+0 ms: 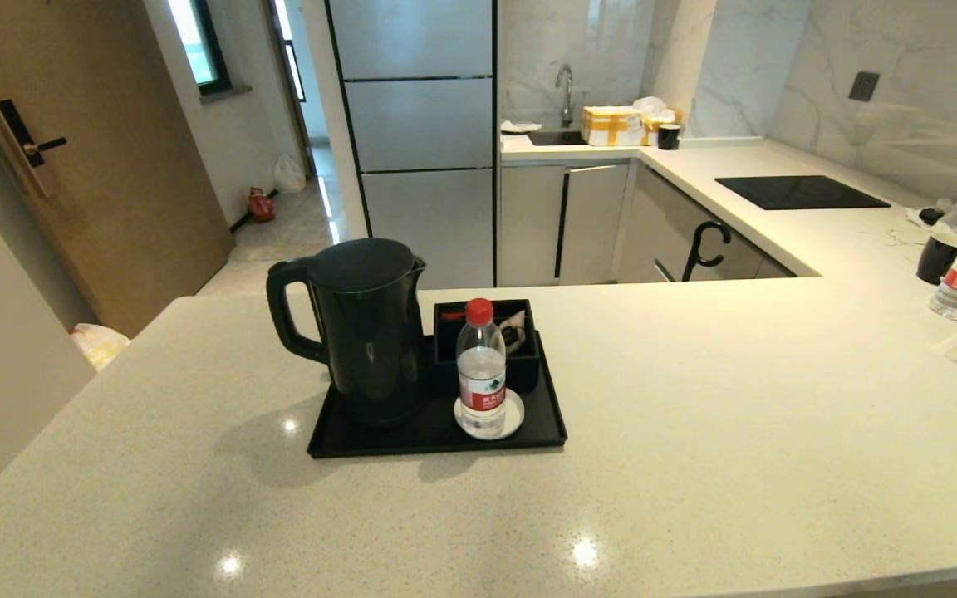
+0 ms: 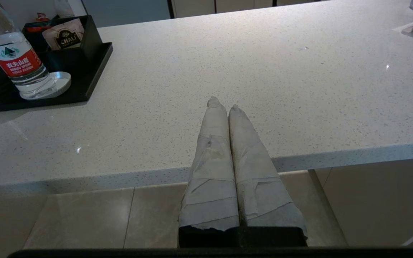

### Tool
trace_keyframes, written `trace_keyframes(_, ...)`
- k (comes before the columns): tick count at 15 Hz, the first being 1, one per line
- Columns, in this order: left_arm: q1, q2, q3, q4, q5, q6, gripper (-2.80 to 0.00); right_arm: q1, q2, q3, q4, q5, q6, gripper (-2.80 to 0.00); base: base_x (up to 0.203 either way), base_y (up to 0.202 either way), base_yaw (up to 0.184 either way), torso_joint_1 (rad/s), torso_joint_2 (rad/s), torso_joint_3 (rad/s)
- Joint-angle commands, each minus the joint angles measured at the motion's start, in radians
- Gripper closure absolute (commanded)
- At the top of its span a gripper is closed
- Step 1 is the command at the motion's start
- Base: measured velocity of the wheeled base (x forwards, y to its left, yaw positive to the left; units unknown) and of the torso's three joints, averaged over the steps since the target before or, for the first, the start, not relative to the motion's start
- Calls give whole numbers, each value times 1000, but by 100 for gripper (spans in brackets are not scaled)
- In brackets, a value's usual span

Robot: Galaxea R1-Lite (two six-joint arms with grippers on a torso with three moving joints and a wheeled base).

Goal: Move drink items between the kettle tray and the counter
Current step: Pick up the kettle

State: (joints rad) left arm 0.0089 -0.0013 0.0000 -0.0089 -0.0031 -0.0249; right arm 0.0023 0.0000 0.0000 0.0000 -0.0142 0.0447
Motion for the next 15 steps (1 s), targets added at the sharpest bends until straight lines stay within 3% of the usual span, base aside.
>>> trace_keyframes(1,0,1,0,0,0,1,0,-1,2,0,0,0,0,0,0,0,0,0,0,0)
trace_keyframes(4,0,16,-30,22,-3,13,0,1,2,0,0,0,0,0,0,0,0,0,0,0)
trace_keyframes(6,1,67,-167,64,-3,0,0,1,2,0,0,0,0,0,0,0,0,0,0,0)
trace_keyframes(10,2,390,-471,186,7,-76,0,-1,0,0,0,0,0,0,0,0,0,0,0,0)
trace_keyframes(13,4,704,-549,245,24,-98,0,1,1,0,0,-1,0,0,0,0,0,0,0,0)
trace_keyframes(15,9,914,-562,191,30,-112,0,1,2,0,0,0,0,0,0,0,0,0,0,0)
